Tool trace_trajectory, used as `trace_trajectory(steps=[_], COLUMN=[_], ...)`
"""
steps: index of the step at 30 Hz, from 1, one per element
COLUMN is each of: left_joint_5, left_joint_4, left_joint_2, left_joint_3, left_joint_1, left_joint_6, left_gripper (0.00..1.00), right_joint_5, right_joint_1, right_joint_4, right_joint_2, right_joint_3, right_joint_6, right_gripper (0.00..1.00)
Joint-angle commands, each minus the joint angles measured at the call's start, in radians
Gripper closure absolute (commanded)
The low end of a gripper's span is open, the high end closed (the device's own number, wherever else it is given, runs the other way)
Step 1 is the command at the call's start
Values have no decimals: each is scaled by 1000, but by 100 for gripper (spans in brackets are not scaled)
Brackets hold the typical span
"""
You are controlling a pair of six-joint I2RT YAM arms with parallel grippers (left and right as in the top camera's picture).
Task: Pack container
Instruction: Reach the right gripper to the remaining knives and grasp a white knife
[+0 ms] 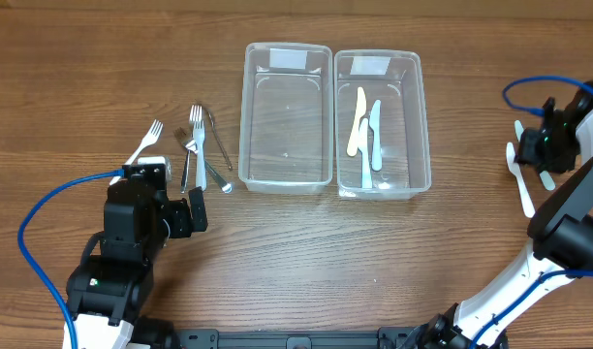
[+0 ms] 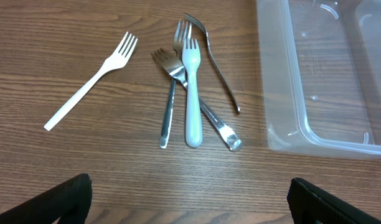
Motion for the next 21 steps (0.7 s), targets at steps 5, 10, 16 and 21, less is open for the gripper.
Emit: trace_trajectory(steps=[5, 10, 16, 21], left_joint_5=[-3, -3, -3, -3], left_joint_4=[1, 2, 1, 2], left_joint_2=[2, 2, 2, 2], left_joint_3=[26, 26, 26, 26], left_joint_1=[4, 4, 4, 4], left_joint_6=[19, 19, 19, 19], left_gripper=[0, 0, 0, 0], right_joint_5=[2, 2, 3, 35], right_joint_1=[-9, -10, -10, -10], right_joint_4=[22, 45, 88, 107], right_joint_2=[-3, -3, -3, -3], right_joint_3=[-72, -116, -202, -228], right_joint_6=[12, 57, 85, 164], right_gripper=[57, 63, 76, 89])
